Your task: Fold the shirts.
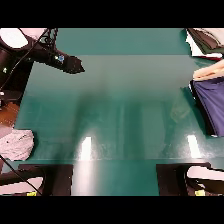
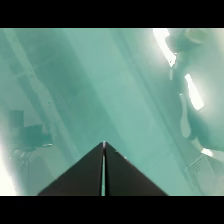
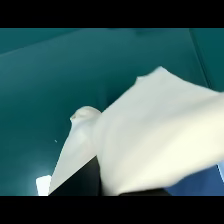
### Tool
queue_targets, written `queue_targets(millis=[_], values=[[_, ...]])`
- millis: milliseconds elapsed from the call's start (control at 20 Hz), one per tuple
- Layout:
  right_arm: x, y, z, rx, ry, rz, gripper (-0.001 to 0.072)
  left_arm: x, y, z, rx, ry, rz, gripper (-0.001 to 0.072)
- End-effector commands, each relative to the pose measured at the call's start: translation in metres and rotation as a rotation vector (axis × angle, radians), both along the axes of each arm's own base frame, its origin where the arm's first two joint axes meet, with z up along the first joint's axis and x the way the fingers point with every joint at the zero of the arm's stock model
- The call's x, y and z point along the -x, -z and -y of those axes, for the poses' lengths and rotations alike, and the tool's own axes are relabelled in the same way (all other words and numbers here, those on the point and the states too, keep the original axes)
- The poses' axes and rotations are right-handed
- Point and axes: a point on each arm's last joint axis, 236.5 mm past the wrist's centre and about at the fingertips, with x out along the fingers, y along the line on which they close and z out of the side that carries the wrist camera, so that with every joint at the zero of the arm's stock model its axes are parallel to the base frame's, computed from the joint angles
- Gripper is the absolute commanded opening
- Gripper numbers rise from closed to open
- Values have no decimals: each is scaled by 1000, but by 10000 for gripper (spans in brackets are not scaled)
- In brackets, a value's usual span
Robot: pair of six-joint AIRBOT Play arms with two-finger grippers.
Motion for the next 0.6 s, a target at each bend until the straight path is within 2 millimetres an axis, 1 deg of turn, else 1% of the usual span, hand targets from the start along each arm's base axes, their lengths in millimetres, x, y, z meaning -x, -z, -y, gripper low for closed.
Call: queue_targets(millis=[0,100,250,450,500,550], values=[[51,19,13,-4,147,-196,19,2,1,0,-11,18,4,20],[75,30,18,-12,210,-298,19,2,1,0,-12,19,4,20],[103,40,24,-10,279,-414,19,3,2,0,-18,29,3,20],[130,47,30,-42,349,-491,21,7,4,0,-30,50,-4,20],[138,51,32,-54,369,-503,22,7,4,0,-30,50,-4,20],[148,57,33,-71,386,-524,43,7,4,0,-29,50,-4,20]])
